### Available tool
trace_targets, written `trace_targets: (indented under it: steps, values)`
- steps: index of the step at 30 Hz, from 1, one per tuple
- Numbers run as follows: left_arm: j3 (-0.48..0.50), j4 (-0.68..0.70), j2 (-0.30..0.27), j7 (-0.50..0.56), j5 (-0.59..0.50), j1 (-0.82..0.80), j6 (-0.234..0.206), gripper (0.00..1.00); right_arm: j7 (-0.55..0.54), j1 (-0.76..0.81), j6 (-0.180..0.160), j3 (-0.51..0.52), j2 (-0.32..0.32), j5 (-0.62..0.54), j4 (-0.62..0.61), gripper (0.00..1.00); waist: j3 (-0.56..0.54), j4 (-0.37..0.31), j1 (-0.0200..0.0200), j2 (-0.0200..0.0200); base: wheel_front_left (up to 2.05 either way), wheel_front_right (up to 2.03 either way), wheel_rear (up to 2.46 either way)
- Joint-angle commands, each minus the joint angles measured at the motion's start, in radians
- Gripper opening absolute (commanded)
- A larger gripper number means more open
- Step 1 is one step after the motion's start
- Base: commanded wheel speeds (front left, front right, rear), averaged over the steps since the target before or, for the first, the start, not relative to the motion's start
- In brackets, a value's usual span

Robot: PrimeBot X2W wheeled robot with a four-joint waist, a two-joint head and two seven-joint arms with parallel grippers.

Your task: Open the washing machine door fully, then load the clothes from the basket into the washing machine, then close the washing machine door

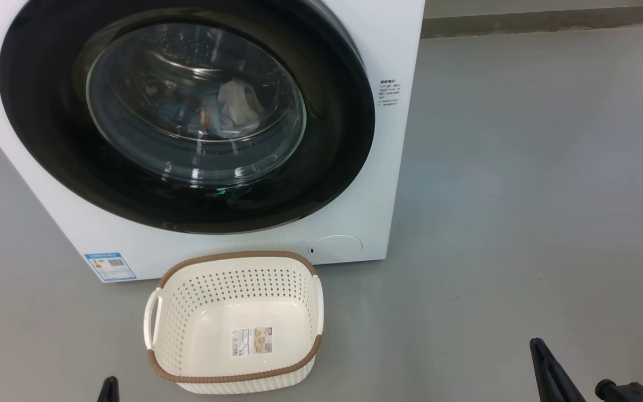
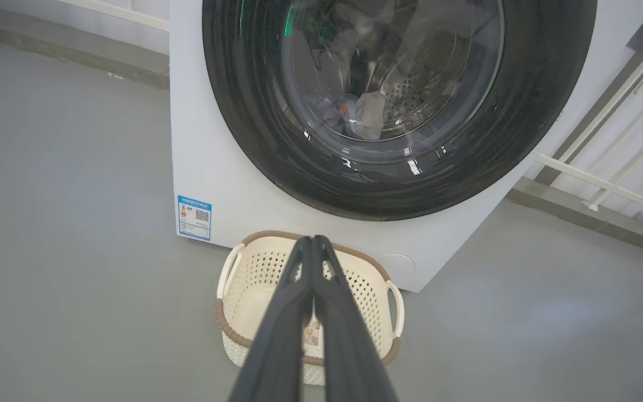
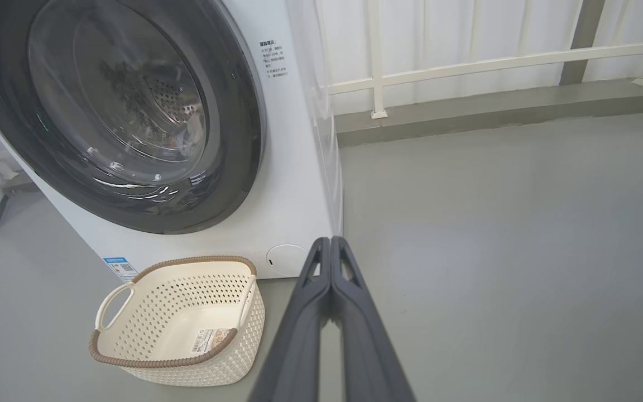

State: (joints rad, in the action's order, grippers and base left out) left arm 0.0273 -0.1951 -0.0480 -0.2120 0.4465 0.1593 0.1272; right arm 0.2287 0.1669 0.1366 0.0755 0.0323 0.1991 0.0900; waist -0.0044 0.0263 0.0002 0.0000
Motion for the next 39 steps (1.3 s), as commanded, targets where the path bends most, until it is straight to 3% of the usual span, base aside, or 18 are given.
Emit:
trace_targets:
  steps: [1,39]
  values:
    - [0.011,0.016,-0.011,0.007,0.032,-0.029,0.0,0.0,-0.005,-0.03,-0.001,-0.007,0.011,0.041,-0.019,0.0,0.0,0.0,-0.0002,0.0,0.0,0.0,0.0]
    - [0.035,-0.006,-0.009,0.113,0.413,-0.109,0.001,0.0,-0.1,-0.111,-0.002,-0.015,0.03,0.52,0.038,0.0,0.003,-0.009,-0.0002,0.0,0.0,0.0,0.0]
